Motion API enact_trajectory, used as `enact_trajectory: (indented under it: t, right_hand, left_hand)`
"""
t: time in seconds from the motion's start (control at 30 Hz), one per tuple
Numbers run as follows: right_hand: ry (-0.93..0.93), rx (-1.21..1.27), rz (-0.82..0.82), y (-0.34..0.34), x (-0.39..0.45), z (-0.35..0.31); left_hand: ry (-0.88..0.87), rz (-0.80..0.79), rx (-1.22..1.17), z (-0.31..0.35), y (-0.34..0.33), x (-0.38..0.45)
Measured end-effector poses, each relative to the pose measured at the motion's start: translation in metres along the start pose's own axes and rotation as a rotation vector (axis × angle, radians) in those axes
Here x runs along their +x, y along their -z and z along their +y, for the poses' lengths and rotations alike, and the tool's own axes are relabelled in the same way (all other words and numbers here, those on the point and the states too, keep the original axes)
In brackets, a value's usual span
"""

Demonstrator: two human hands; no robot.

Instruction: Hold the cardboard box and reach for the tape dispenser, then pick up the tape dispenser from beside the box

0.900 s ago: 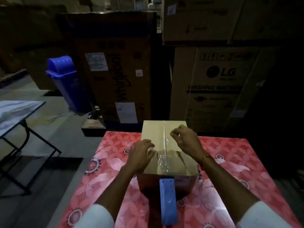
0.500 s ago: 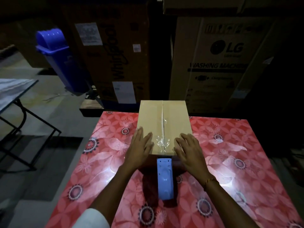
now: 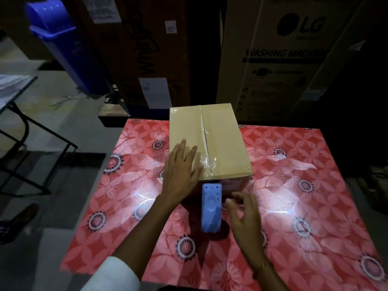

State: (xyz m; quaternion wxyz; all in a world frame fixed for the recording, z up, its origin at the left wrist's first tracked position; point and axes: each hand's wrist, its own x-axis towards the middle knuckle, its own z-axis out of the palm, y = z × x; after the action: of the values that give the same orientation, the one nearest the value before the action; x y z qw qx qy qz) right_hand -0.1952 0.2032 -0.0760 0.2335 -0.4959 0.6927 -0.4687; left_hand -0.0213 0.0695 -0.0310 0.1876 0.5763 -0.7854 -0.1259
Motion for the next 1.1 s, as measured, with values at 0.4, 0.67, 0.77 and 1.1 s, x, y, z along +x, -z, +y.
enact_trajectory:
  t: [0.4, 0.67, 0.77, 1.1]
  right_hand:
    - [-0.348, 0.370, -0.333, -0.037, -0.021, -0.005]
    - [-0.363, 0.454, -0.224, -0.032, -0.040, -0.003]
    - [-0.380, 0.449, -0.245, -0.030, -0.041, 0.001]
    - [-0.415, 0.465, -0.276, -0.024, -0.050, 0.000]
  left_hand:
    - [-0.292, -0.252, 0.220, 0.001, -0.007, 0.019]
    - [-0.280, -0.317, 0.208, 0.001, -0.005, 0.021]
    - [-0.283, -0.318, 0.219, 0.000, -0.007, 0.021]
    - [-0.309, -0.328, 0.255, -0.002, -0.007, 0.021]
